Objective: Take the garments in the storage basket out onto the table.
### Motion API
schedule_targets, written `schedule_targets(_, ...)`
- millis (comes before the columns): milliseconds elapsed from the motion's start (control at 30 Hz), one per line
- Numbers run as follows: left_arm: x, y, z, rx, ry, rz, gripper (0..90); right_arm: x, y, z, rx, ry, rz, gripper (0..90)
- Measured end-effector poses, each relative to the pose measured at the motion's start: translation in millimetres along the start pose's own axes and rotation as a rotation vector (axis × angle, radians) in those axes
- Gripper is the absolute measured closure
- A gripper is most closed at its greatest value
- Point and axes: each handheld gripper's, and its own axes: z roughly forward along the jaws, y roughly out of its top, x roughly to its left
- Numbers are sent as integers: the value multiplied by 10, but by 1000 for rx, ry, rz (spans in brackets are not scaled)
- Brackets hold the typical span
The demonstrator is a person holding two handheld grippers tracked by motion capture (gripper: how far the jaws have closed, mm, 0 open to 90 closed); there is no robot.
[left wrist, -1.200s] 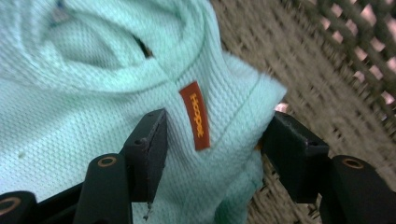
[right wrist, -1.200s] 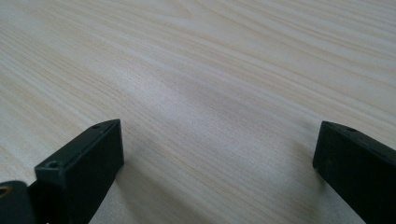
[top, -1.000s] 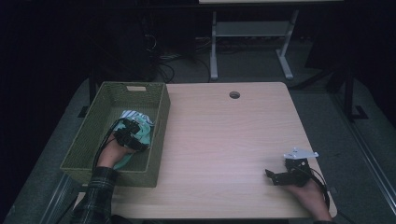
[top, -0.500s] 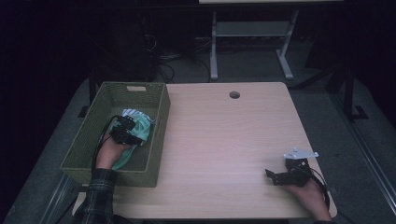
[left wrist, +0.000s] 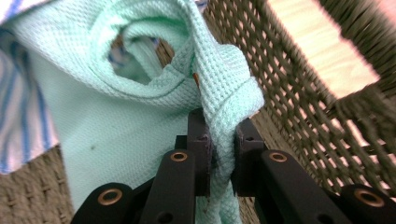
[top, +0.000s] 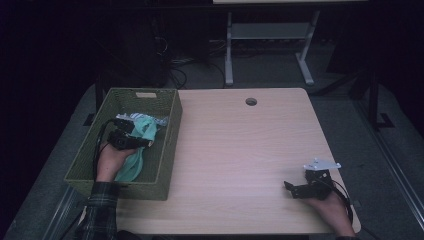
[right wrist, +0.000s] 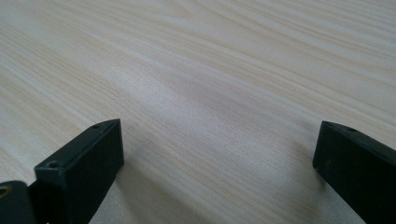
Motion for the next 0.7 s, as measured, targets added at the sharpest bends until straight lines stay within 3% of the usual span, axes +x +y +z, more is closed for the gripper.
schedule_targets(300, 28, 24, -236, -128, -44, -29, 802, 1, 0, 0, 0, 0, 1, 13)
schedule_targets(367, 29, 28, -277, -157, -70, -40, 803, 1, 0, 0, 0, 0, 1, 13)
schedule_targets(700, -52, 103, -463, -245, -84, -26, 805, 1, 0, 0, 0, 0, 1, 13)
